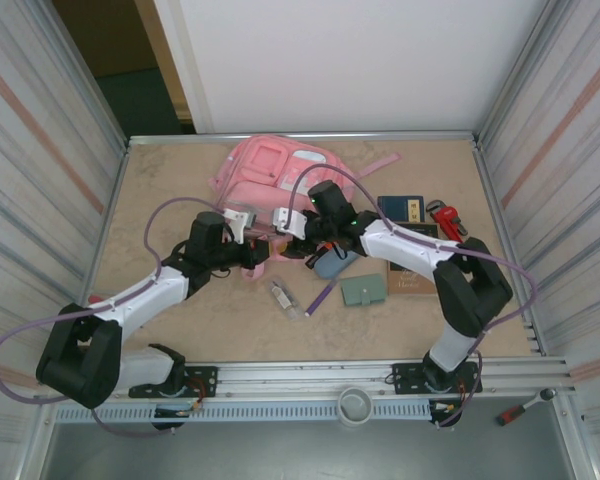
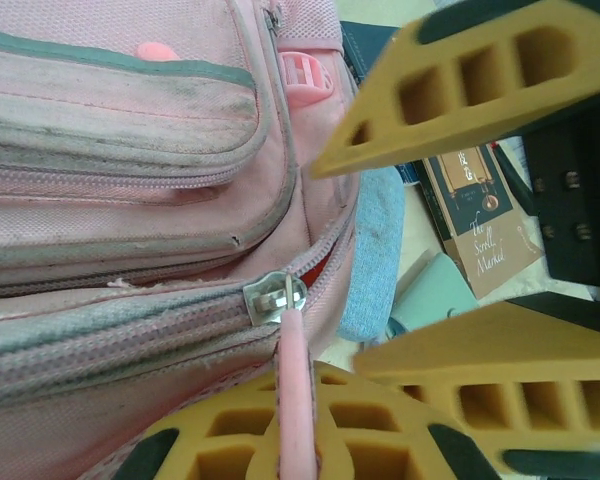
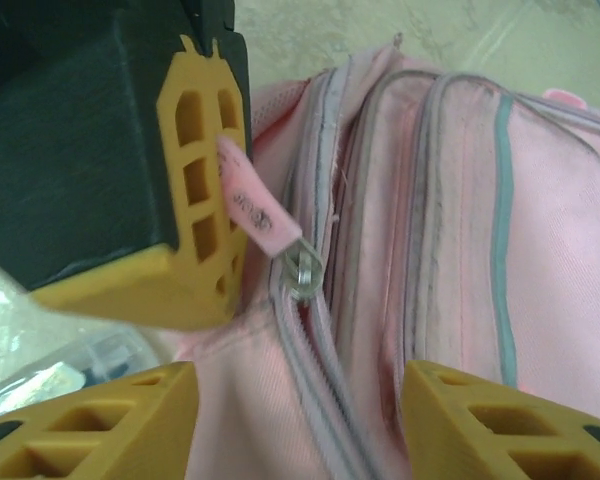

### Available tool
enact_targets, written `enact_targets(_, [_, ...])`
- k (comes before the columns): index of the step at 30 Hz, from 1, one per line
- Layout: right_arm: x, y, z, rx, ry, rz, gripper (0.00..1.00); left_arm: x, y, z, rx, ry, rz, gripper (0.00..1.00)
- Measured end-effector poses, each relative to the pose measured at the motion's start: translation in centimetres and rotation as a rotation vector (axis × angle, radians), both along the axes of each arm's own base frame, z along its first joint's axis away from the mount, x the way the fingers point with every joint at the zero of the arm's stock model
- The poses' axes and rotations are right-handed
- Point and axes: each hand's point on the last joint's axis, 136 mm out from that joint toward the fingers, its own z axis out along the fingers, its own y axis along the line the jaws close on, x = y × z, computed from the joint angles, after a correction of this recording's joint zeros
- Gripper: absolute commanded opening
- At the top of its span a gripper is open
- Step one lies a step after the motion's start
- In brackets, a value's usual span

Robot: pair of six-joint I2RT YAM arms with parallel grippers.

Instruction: Pack the student bag

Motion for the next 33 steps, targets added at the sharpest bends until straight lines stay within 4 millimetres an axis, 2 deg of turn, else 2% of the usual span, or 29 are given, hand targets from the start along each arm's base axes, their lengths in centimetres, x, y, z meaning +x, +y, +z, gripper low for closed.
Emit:
enact_targets(3, [0.5, 0.6, -1.3, -0.016, 0.013, 0.0, 0.14, -0.1, 0.1, -0.1, 0.006, 0.005, 0.004, 0.0])
enact_targets(5, [0.5, 0.5, -1.5, -0.02, 0.016, 0.0, 0.08, -0.2, 0.4, -0.3, 0.016, 0.009, 0.012, 0.0])
enact_targets(7, [0.6, 0.3, -1.4, -0.014, 0.006, -0.004, 0.05, -0.3, 0.7, -0.1, 0.024, 0.005, 0.027, 0.0])
enact_targets(10, [0.7, -1.3, -1.1, -0.012, -0.023, -0.023, 0.03, -0.2, 2.0, 0.1, 0.027, 0.0, 0.067, 0.0])
enact_targets(15, [2.8, -6.1, -1.5, -0.045, -0.06, -0.103, 0.04, 0.2, 5.2, -0.7, 0.037, 0.007, 0.178, 0.0])
enact_targets(17, [3.4, -6.9, -1.6, -0.056, -0.071, -0.117, 0.08, 0.1, 5.9, -1.3, 0.046, 0.017, 0.201, 0.0])
enact_targets(20, [3.8, -7.2, -1.7, -0.086, -0.095, -0.128, 0.32, 0.0, 5.8, -1.2, 0.039, 0.019, 0.205, 0.0])
enact_targets(23, [4.0, -6.9, -1.5, -0.104, -0.103, -0.147, 0.55, -0.5, 4.7, -0.7, 0.025, 0.002, 0.166, 0.0])
enact_targets(25, [3.4, -6.6, -1.3, -0.099, -0.091, -0.144, 0.65, -1.0, 3.7, -0.4, 0.011, -0.004, 0.124, 0.0])
enact_targets(28, [1.6, -5.1, -0.3, -0.07, -0.071, -0.112, 0.68, -1.7, 2.5, -0.2, -0.012, 0.0, 0.065, 0.0])
enact_targets(33, [-1.4, -1.2, 1.8, -0.003, -0.048, -0.002, 0.65, -2.6, 0.8, -0.1, -0.042, 0.013, -0.015, 0.0])
